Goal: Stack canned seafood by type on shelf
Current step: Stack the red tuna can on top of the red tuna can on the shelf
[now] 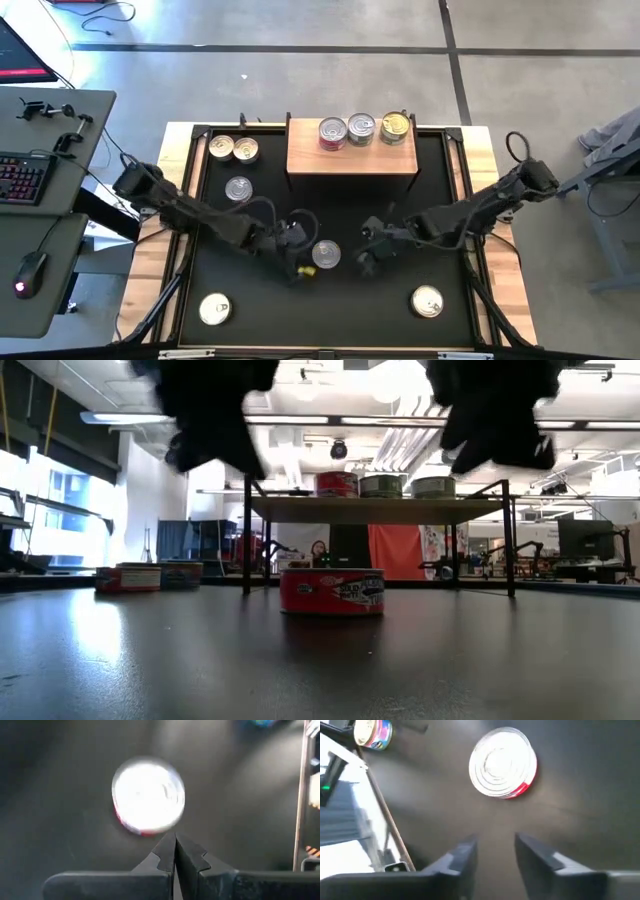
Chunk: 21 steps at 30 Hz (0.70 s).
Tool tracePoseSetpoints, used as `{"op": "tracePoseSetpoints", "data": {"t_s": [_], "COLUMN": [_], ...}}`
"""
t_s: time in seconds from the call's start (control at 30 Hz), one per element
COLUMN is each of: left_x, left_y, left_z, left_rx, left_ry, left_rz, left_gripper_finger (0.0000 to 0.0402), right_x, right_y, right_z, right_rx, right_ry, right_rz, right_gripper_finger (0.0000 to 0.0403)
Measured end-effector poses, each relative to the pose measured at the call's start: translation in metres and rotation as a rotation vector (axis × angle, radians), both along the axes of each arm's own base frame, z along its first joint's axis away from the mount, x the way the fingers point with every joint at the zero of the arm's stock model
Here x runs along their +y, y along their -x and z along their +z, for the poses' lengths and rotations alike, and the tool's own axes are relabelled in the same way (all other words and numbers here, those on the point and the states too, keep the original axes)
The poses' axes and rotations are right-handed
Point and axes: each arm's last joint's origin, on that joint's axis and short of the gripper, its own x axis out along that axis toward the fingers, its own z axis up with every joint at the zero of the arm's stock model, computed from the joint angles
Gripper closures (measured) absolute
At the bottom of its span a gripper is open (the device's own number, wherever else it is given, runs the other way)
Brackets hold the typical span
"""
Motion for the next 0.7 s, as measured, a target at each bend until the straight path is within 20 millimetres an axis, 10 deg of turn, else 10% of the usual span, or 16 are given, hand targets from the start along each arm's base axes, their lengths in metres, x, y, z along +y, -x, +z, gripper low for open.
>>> {"op": "tracePoseSetpoints", "data": {"t_s": [0.3,0.7], "left_x": [-0.016,0.010], "left_y": [0.014,0.003], "left_z": [-0.051,-0.062], "left_rx": [0.069,-0.121], "left_ry": [-0.032,-0.008], "left_rz": [0.012,-0.181], "left_gripper_finger": [0.0401,0.0401], "right_x": [-0.052,-0.051], "right_y": [-0.019,-0.066], "right_z": [-0.053,-0.077], "right_rx": [-0.134,-0.014], "right_ry": [-0.206,-0.253], "right_rz": [-0.198,-0.228], "right_gripper_finger": [0.0141,0.0126]}}
